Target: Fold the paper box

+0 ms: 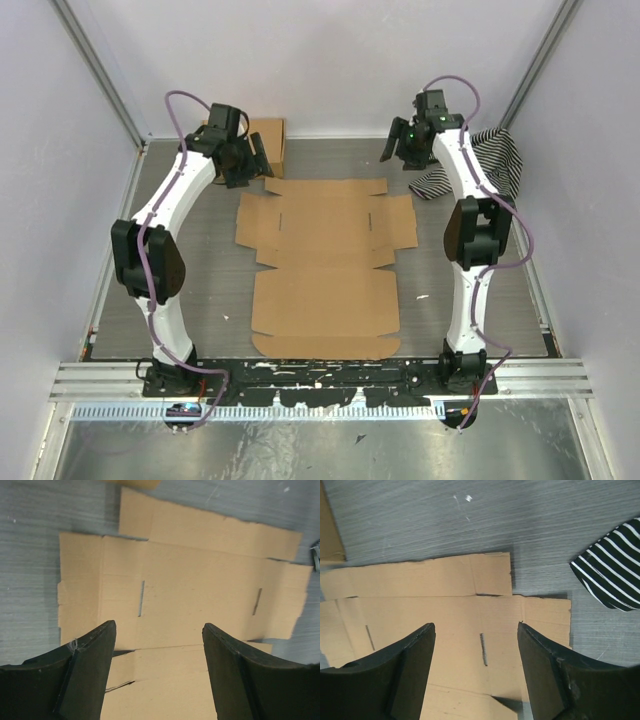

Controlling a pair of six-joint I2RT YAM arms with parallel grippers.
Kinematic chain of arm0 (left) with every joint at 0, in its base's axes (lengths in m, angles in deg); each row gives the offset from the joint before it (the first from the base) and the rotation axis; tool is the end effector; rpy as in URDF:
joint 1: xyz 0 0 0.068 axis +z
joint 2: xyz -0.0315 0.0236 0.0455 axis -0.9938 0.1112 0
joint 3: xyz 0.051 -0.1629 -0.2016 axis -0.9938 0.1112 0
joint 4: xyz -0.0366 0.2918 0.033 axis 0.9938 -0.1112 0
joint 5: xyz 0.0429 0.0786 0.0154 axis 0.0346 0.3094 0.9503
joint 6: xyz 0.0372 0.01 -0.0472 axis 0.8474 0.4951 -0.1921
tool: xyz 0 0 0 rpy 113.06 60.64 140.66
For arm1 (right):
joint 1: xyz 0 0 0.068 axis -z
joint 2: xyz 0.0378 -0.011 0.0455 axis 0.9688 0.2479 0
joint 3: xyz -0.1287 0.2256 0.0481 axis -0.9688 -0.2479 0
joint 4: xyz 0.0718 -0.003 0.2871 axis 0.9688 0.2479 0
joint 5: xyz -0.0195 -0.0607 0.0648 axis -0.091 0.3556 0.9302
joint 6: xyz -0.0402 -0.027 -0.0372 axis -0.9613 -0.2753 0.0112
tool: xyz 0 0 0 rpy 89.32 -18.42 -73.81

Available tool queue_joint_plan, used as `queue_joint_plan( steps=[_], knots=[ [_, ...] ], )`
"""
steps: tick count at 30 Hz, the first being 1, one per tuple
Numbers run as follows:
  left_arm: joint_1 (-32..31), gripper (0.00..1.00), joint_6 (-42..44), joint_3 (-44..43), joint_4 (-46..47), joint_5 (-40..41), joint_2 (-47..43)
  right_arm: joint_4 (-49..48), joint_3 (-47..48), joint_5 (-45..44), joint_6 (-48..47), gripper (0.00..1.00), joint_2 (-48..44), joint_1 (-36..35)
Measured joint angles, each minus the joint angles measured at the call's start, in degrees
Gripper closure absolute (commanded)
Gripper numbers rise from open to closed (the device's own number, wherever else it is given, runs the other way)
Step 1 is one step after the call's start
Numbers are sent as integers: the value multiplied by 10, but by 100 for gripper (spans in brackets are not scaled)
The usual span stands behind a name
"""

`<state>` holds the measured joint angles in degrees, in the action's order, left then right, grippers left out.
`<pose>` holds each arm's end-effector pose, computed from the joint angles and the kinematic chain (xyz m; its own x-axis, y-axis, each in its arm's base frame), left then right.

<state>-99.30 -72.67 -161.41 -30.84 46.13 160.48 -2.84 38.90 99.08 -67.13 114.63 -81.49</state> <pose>0.4463 -0.1301 0.3046 -0.7859 -0.3092 -0.5355 -0.0807 0.9099 -0.4070 0.5220 0.0621 0.2790 -0.8044 0.2516 -0.5381 0.0588 0.9351 0.3494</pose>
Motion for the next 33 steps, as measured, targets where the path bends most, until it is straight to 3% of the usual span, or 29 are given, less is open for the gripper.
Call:
queue_joint_plan(
  steps=[5, 13, 18, 33],
  knots=[
    [0, 24, 13, -7, -28, 21, 25, 0, 0, -5, -1, 33, 50, -1],
    [0, 25, 34, -105, -61, 46, 115, -1, 6, -7, -1, 35, 115, -4],
    [0, 25, 37, -123, -74, 51, 161, -2, 8, -4, -2, 37, 128, -7],
    [1, 26, 38, -149, -81, 54, 195, -23, 37, -3, -7, 44, 168, -21]
  ],
)
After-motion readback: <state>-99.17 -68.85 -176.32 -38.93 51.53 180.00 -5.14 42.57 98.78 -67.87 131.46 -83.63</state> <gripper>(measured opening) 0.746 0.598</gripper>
